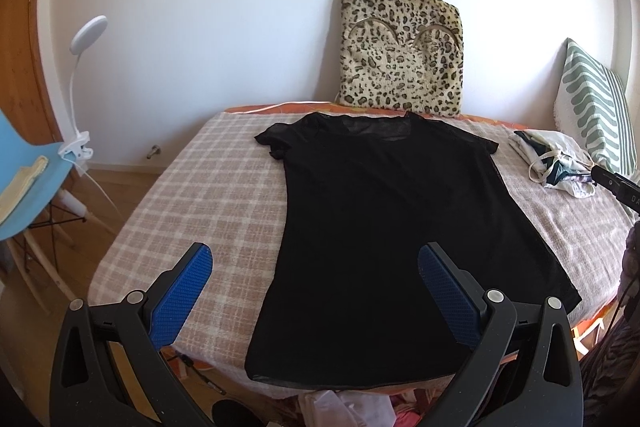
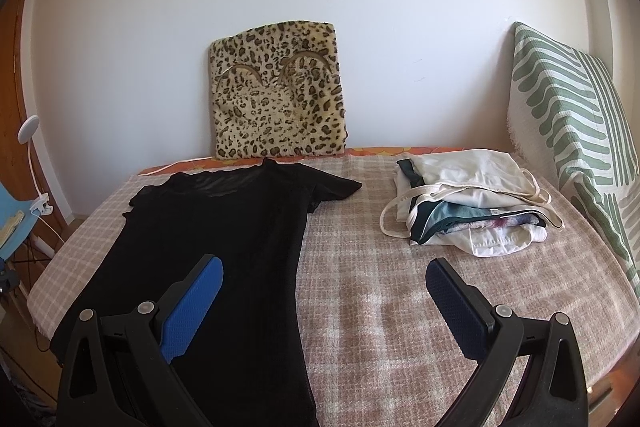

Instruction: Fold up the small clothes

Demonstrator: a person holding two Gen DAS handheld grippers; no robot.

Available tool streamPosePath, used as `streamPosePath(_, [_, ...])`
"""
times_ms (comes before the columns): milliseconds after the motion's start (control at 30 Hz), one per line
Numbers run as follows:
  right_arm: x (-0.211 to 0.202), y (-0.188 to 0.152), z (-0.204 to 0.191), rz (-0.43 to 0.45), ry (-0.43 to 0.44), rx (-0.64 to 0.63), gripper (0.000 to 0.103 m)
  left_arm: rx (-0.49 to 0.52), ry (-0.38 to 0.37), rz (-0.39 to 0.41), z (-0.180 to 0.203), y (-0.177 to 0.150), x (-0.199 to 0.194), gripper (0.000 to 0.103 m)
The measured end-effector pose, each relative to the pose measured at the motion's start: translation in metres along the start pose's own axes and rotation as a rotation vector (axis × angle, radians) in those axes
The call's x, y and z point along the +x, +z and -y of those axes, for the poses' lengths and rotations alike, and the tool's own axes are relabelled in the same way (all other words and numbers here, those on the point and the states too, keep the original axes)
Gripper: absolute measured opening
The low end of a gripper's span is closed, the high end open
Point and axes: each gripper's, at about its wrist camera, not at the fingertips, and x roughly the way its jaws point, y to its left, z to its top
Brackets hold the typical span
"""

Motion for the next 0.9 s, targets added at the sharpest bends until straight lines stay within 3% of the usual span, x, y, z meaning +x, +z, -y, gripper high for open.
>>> streamPosePath(167, [0.007, 0.007, -0.014, -0.005, -0.017, -0.025, 0.103, 0.006, -0.009, -0.034, -0.010, -0.006, 0.010, 0.099])
streamPosePath(433, [0.018, 0.021, -0.041, -0.019, -0.019, -0.064, 0.103, -0.042, -0.069, -0.180, -0.033, -0.016, 0.037, 0.076])
streamPosePath(800, [0.039, 0.045, -0.073, -0.054, 0.028, -0.106, 0.103, -0.093, -0.094, -0.320, -0.056, -0.029, 0.065, 0.070])
streamPosePath(900, [0.043, 0.052, -0.083, -0.038, 0.025, -0.149, 0.103, -0.116, -0.115, -0.348, -0.060, -0.034, 0.070, 0.064])
